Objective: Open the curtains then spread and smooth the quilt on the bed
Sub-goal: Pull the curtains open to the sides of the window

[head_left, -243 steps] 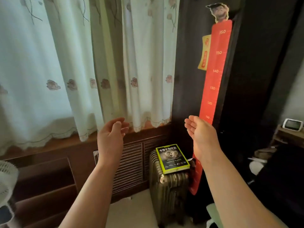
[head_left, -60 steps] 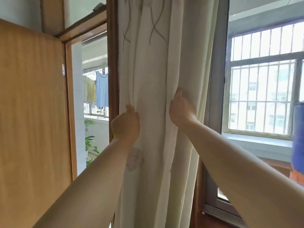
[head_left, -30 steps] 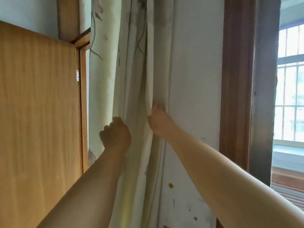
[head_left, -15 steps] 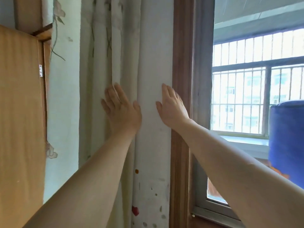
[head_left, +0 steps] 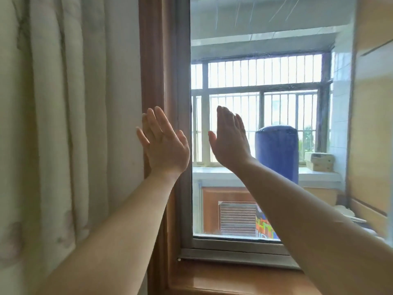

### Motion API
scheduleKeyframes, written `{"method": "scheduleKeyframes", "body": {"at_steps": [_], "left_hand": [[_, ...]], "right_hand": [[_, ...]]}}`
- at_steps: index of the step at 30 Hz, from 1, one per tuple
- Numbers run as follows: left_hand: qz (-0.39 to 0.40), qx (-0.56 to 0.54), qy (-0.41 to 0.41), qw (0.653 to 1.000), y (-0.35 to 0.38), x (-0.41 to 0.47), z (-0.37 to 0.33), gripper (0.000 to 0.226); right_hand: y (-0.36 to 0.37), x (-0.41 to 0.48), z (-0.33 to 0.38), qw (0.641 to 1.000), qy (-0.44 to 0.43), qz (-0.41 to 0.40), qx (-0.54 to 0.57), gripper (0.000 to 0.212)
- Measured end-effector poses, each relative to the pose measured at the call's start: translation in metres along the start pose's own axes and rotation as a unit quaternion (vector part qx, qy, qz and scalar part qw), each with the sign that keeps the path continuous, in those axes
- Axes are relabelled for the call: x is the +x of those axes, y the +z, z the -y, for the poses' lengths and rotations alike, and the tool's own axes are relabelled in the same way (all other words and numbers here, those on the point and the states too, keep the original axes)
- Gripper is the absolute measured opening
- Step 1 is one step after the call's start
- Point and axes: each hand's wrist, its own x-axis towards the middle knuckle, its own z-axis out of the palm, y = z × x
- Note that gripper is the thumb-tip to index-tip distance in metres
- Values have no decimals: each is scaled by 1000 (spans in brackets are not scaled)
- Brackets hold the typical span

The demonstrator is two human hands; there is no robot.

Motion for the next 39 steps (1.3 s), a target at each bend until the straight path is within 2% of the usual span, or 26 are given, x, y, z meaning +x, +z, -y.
{"method": "scheduleKeyframes", "body": {"at_steps": [5,10,12,18,22,27,33,36,39], "left_hand": [[50,-63,7,997,16,-34,-80,73],[77,-233,-8,969,21,-76,-171,68],[104,-300,-5,948,20,-95,-207,67],[235,-481,-5,844,13,-146,-304,62],[327,-530,5,782,1,-181,-357,81],[413,-513,10,753,3,-215,-401,117],[477,-540,-76,690,22,-243,-442,158],[481,-544,-90,681,35,-249,-464,161],[484,-529,-90,691,42,-249,-486,162]], "right_hand": [[-50,-35,-75,994,28,-29,-102,65],[-107,-74,-143,978,51,-89,-182,64],[-132,-92,-169,967,49,-93,-232,63],[-199,-146,-236,939,56,-97,-325,69],[-241,-182,-269,935,112,-103,-321,69],[-284,-226,-317,916,200,-71,-341,64],[-331,-270,-370,881,356,8,-313,76],[-338,-281,-398,857,433,20,-279,73],[-336,-284,-421,852,469,12,-232,67]]}}
